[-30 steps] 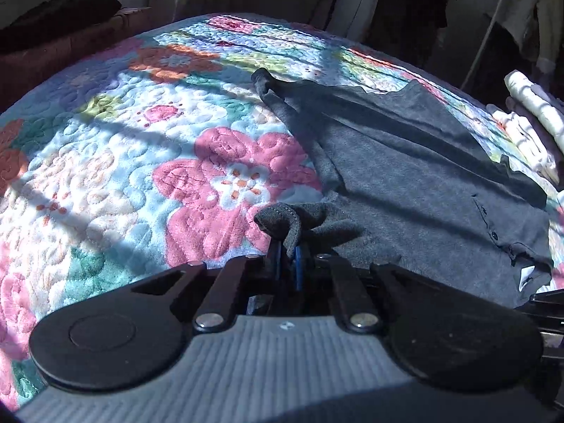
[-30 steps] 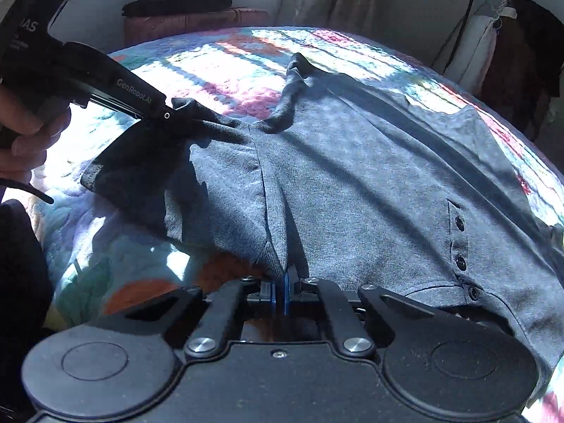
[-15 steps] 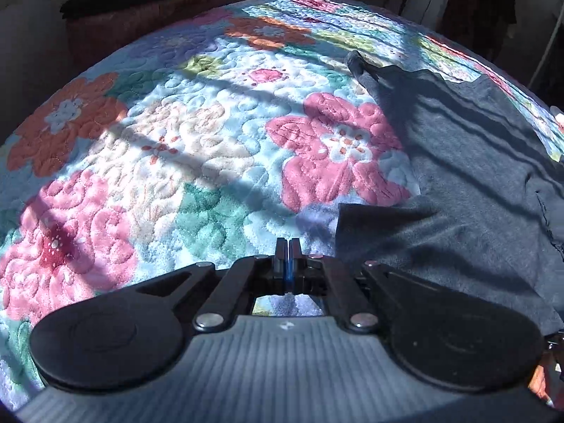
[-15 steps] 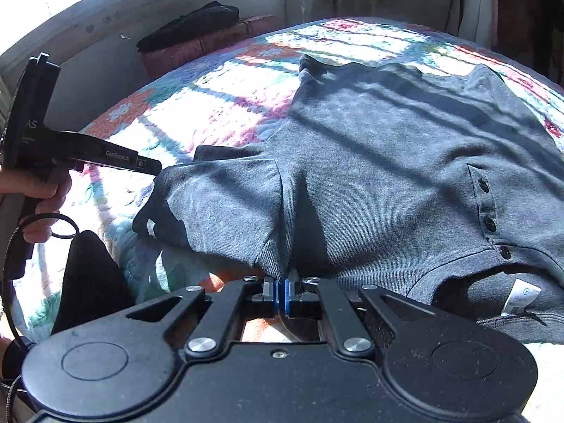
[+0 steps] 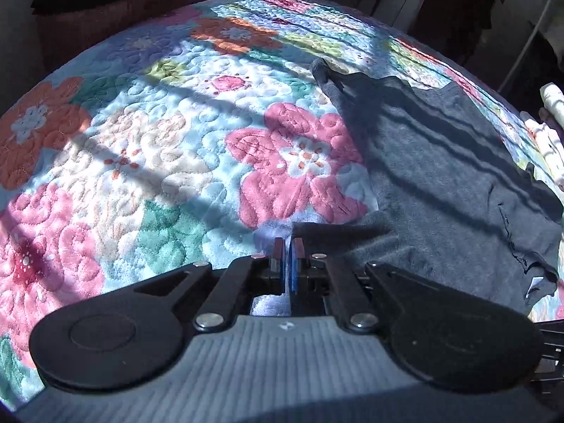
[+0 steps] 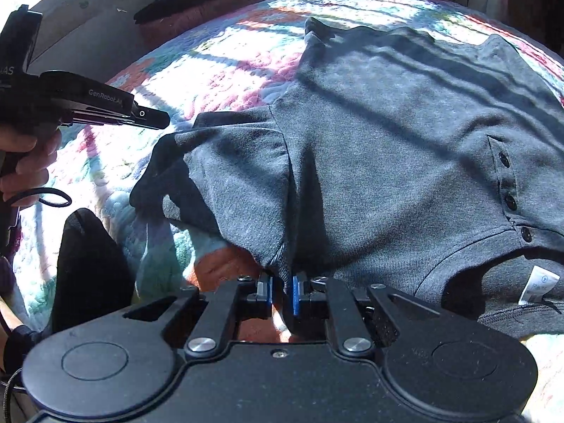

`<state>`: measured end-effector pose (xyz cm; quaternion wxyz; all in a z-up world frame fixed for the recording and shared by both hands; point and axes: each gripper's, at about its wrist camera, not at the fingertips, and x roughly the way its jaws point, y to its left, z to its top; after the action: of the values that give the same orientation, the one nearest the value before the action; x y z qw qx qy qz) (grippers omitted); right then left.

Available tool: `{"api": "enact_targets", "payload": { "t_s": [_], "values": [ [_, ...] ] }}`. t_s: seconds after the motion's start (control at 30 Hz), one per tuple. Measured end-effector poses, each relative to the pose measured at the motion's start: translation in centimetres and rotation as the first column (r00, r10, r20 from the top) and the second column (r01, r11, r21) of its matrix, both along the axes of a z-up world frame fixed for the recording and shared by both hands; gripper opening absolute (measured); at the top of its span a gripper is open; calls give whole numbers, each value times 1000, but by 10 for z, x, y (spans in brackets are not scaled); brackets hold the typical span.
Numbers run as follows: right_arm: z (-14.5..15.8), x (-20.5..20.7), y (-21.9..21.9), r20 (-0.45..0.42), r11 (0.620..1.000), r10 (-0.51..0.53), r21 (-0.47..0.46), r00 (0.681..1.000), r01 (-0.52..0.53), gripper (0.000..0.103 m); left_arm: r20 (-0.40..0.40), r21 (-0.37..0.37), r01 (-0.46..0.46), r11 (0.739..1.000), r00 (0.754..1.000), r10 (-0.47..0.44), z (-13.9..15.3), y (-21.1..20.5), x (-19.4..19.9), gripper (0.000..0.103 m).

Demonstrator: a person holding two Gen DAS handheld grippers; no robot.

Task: Fold clothes

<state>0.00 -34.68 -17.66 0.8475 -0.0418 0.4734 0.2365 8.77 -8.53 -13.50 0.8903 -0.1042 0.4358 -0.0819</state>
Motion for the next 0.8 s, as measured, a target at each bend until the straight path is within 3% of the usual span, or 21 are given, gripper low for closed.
{"api": "enact_targets", "payload": {
  "t_s": [0.1,0.17,0.27,0.37,0.43,0.5,0.6,0.73,0.8],
  "values": [
    [41,-5,18,76,994,93,-61,993,-89,28,17,-42,25,999,1000,-24,14,-1,13,3],
    [71,0,23,146,991,129,-44,981,-124,43,26,-34,35,999,999,-34,24,-4,24,3],
    [105,19,23,209,991,131,-9,969,-132,44,19,-13,60,998,998,-60,32,-11,40,4],
    [123,55,2,236,998,56,-13,970,-54,51,3,-13,88,996,996,-88,34,-17,59,16],
    [133,80,-16,256,1000,-1,-13,967,4,55,5,-22,97,995,995,-97,31,-21,75,35],
    [134,112,-46,242,995,-100,50,965,91,56,2,-33,88,996,996,-88,23,-26,99,46],
    [116,165,-93,165,959,-254,169,953,227,57,-14,-52,93,994,996,-94,7,-31,136,49],
    [78,223,-152,109,889,-437,204,893,410,57,-27,-167,54,985,998,-59,-10,-16,182,49],
    [59,244,-179,75,847,-505,236,860,477,57,-37,-185,59,981,997,-67,-19,-19,202,49]
  ]
}}
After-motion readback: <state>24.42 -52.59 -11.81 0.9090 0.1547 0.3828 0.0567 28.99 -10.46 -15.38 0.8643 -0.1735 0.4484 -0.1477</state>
